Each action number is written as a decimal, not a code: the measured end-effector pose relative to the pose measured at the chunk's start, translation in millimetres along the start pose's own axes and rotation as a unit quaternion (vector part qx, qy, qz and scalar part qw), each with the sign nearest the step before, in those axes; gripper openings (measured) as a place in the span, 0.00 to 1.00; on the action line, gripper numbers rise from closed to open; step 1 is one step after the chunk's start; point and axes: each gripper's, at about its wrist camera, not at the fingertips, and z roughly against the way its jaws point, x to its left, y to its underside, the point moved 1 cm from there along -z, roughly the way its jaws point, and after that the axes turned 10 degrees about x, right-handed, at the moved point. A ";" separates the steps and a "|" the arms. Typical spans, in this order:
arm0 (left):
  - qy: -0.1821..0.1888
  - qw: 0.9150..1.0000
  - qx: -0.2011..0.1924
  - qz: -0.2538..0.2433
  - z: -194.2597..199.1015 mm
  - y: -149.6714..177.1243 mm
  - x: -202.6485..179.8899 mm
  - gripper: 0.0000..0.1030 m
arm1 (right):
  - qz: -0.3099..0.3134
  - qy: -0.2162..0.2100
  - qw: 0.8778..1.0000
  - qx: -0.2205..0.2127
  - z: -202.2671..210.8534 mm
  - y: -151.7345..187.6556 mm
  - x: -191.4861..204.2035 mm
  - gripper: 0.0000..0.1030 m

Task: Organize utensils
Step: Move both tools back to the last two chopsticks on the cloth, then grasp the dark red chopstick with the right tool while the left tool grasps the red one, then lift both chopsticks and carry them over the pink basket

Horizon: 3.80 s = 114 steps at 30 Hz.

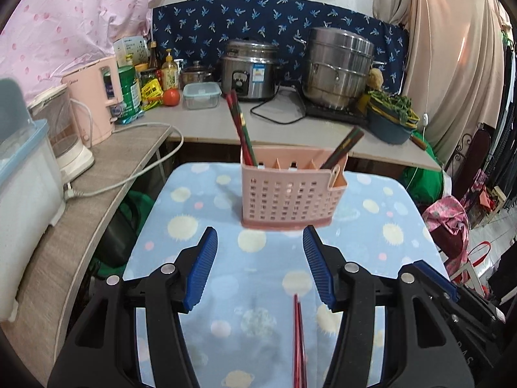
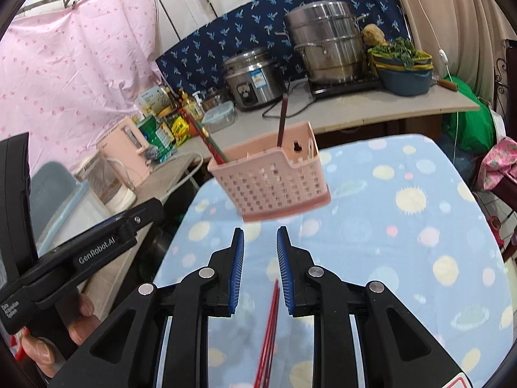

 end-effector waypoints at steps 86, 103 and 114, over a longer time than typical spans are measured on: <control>0.026 0.979 0.195 -0.052 -49.2 217.1 -28.9 0.70 | 0.018 0.094 0.986 0.135 -26.5 193.5 -39.9 0.07; 0.033 0.977 0.205 -0.051 -51.9 220.8 -25.4 0.07 | 0.022 0.088 0.986 0.137 -23.9 195.4 -35.4 0.07; 0.052 0.982 0.182 -0.028 -19.9 204.9 -16.1 0.07 | 0.028 0.064 0.992 0.106 2.4 175.5 -21.3 0.07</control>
